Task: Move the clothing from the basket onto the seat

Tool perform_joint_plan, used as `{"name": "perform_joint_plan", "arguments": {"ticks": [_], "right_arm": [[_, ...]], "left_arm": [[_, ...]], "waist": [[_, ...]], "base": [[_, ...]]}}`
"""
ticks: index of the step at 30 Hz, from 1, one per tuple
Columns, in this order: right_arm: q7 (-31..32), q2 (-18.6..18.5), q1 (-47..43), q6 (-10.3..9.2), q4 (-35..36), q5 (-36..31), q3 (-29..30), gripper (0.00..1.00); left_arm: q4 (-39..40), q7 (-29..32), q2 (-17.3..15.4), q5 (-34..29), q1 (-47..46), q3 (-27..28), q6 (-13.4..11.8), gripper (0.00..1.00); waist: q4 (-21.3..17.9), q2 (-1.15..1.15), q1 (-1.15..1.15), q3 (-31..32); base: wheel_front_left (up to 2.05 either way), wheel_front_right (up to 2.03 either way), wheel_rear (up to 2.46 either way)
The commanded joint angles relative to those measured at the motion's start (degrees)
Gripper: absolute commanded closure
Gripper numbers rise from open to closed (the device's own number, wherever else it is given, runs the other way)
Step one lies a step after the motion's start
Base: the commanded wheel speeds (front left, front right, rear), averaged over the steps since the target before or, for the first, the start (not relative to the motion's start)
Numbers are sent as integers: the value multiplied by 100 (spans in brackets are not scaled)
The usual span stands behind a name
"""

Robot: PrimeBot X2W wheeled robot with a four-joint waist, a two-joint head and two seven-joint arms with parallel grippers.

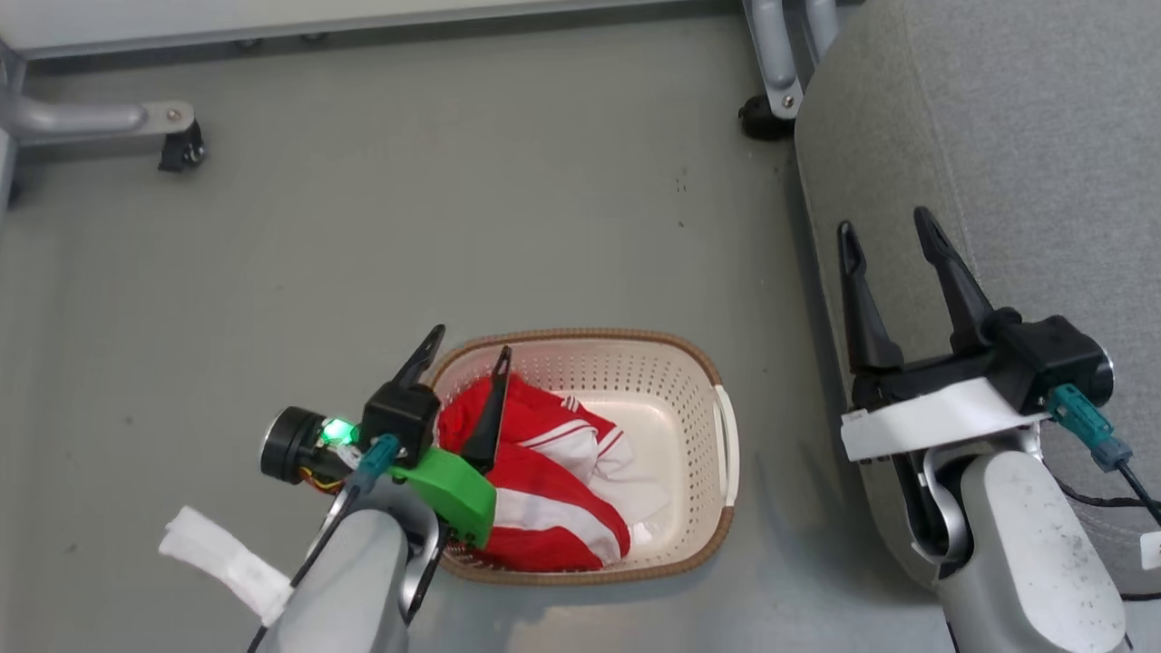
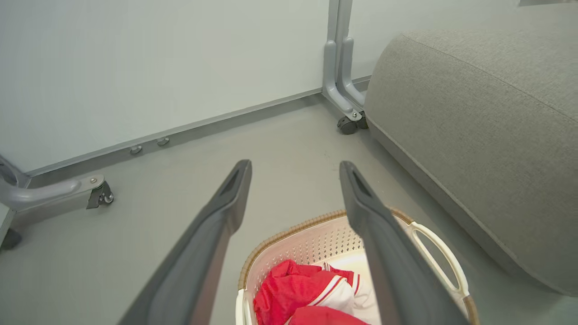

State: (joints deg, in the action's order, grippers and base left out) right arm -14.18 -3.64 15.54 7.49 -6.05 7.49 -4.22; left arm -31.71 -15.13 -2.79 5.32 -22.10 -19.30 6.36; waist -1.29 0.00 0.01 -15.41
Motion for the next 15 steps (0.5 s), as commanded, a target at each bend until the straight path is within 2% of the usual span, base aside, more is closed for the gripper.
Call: {"name": "perform_joint_plan", "arguments": {"ticks": [1, 8, 15], "right_arm": [[-24, -16, 161, 0, 76, 41, -24, 0], [-65, -11, 570, 0, 296, 69, -142, 0], [-99, 21, 911, 0, 474, 143, -205, 0]], "left_arm": [[-217, -3, -20, -119, -255, -144, 21, 0], [-1385, 6, -25, -265, -1106, -995, 69, 0], [-2308, 40, -28, -399, -1936, -1322, -20, 0]], "waist": [[-179, 0, -1, -815], [-396, 0, -1, -1596], [-635, 0, -1, -2364]], "base": [[0, 0, 0], [0, 0, 0], [0, 0, 0]]}}
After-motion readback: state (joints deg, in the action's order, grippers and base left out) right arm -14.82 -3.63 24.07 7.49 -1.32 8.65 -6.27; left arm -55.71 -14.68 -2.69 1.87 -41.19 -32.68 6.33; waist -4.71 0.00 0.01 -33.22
